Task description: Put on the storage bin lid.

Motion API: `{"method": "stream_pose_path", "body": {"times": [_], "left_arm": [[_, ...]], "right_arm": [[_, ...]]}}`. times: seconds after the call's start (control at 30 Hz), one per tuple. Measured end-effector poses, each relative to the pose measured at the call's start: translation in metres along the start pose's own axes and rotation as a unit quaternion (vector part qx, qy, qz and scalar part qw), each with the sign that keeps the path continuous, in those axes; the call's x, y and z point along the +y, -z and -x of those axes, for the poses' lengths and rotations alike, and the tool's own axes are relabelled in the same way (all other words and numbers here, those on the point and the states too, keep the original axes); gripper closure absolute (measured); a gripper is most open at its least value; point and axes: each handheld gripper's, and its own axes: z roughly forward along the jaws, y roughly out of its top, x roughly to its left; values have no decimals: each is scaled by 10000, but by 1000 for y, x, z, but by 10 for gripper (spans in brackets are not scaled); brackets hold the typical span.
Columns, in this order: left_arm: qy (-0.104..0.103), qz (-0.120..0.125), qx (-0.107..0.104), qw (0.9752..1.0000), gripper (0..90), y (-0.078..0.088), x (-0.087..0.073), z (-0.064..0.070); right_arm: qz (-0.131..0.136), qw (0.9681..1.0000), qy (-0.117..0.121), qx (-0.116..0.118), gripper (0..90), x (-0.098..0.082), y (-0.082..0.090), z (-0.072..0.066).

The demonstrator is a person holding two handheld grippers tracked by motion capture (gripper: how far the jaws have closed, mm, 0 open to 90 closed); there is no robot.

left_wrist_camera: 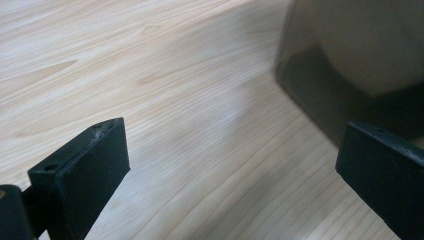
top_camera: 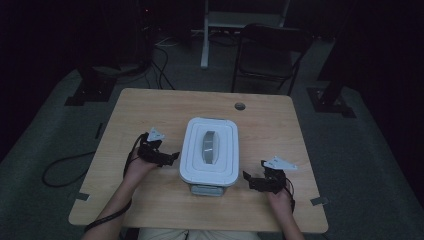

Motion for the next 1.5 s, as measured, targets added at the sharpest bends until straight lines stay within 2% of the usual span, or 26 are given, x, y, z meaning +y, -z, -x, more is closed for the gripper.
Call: {"method": "stream_pose_path", "body": {"times": [0.1, 0.2, 0.3, 0.33, 0.37, 0.47, 0.53, 0.6, 0.63, 0.67, 0.7, 0.83, 0.87, 0.9, 0.97, 1.03, 1.07, 1.17, 1.23, 1.3, 1.33, 1.37, 1.4, 1.43, 1.5], "left_arm": [[51, -22, 40, 10000, 14, 7, -7, -5], [75, -65, 98, 9999, 14, 14, -15, -10], [183, -79, 141, 9997, 14, 20, -21, -15], [207, -87, 165, 9996, 14, 22, -23, -17], [268, -71, 197, 9994, 14, 26, -28, -20], [291, -82, 279, 9992, 14, 30, -32, -24], [354, -83, 327, 9988, 14, 33, -38, -29], [376, -90, 349, 9986, 14, 35, -41, -31], [467, -91, 402, 9981, 14, 39, -46, -36], [494, -100, 428, 9978, 14, 41, -49, -38], [539, -95, 443, 9975, 14, 42, -51, -40], [673, -121, 541, 9962, 14, 48, -61, -48], [695, -152, 581, 9958, 14, 50, -63, -49], [711, -148, 608, 9955, 14, 51, -65, -51], [803, -167, 707, 9941, 14, 57, -73, -56], [828, -160, 723, 9938, 14, 59, -75, -57], [888, -138, 779, 9929, 14, 62, -78, -58], [968, -147, 846, 9916, 14, 67, -87, -60], [975, -170, 923, 9908, 14, 69, -92, -60], [1004, -189, 986, 9899, 14, 71, -97, -60], [1020, -223, 1024, 9892, 14, 73, -99, -60], [1026, -240, 1050, 9889, 14, 74, -101, -61], [1073, -242, 1106, 9878, 14, 76, -104, -61], [1091, -247, 1156, 9870, 14, 78, -106, -61], [1120, -231, 1253, 9855, 14, 81, -110, -62]], "right_arm": [[53, 9997, -160, -196, 116, -5, 8, 12], [57, 9993, -211, -318, 116, -7, 12, 17], [102, 9980, -320, -536, 116, -11, 20, 26], [102, 9980, -320, -536, 116, -11, 20, 26], [139, 9970, -387, -657, 116, -12, 23, 30], [166, 9959, -452, -767, 116, -14, 26, 34], [126, 9941, -502, -950, 116, -17, 30, 39], [126, 9941, -502, -950, 116, -17, 30, 39], [79, 9936, -499, -1014, 116, -18, 30, 41], [-48, 9918, -489, -1179, 116, -21, 32, 46], [-48, 9918, -489, -1179, 116, -21, 32, 46], [-7, 9884, -715, -1343, 116, -23, 36, 54], [-61, 9866, -731, -1456, 116, -24, 37, 57], [-80, 9862, -751, -1471, 116, -25, 38, 58], [-176, 9829, -895, -1600, 116, -27, 37, 62], [-208, 9824, -933, -1605, 116, -27, 36, 64], [-248, 9802, -994, -1696, 116, -29, 37, 65], [-262, 9795, -946, -1757, 116, -29, 39, 66], [-322, 9777, -894, -1875, 116, -30, 40, 68], [-372, 9777, -987, -1815, 116, -32, 41, 70], [-451, 9758, -961, -1912, 116, -33, 41, 70], [-451, 9758, -961, -1912, 116, -33, 41, 70], [-487, 9756, -956, -1915, 116, -34, 41, 70], [-552, 9731, -989, -2006, 117, -35, 41, 71], [-609, 9726, -1057, -1981, 116, -37, 41, 72]]}}
